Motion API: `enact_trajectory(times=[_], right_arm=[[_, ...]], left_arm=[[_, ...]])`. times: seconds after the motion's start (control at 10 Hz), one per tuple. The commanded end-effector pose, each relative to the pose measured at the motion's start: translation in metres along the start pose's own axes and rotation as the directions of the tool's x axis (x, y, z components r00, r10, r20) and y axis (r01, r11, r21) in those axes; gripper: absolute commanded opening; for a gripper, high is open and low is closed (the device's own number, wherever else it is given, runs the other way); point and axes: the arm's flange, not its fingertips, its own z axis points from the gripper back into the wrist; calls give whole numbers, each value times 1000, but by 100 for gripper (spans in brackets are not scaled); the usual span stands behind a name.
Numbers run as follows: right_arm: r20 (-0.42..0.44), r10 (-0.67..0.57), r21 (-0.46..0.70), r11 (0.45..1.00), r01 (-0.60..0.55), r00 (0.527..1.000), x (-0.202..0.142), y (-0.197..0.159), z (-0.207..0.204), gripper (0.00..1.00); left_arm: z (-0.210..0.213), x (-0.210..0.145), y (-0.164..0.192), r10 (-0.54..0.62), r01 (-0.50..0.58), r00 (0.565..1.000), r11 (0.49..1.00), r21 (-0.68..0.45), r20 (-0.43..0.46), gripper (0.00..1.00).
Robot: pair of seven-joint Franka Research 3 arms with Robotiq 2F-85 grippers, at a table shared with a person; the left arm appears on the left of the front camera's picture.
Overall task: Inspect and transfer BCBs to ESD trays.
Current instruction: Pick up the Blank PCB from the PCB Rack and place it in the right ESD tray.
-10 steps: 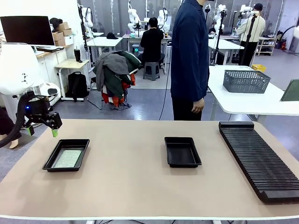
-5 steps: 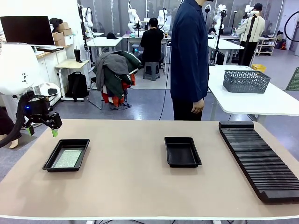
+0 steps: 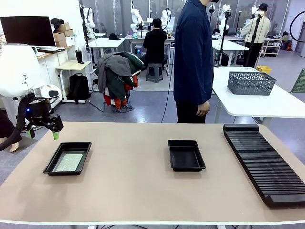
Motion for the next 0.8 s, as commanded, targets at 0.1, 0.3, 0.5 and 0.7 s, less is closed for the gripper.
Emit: enact_trajectory(times=[0.1, 0.3, 0.5, 0.7], right_arm=[[0, 0, 0, 1000, 0, 1000, 0, 0, 0, 2], [154, -224, 50, 975, 219, 962, 3, -19, -20, 2], [242, -430, 173, 901, 397, 870, 10, -34, -46, 2], [307, -612, 332, 787, 520, 729, 22, -48, -87, 2]], left_arm=[[-1, 0, 1, 2, -2, 1000, 1000, 0, 5, 100], [-1, 0, 1, 2, -2, 1000, 1000, 0, 5, 100], [-1, 0, 1, 2, -2, 1000, 1000, 0, 5, 100], [-1, 0, 1, 2, -2, 1000, 1000, 0, 5, 100]])
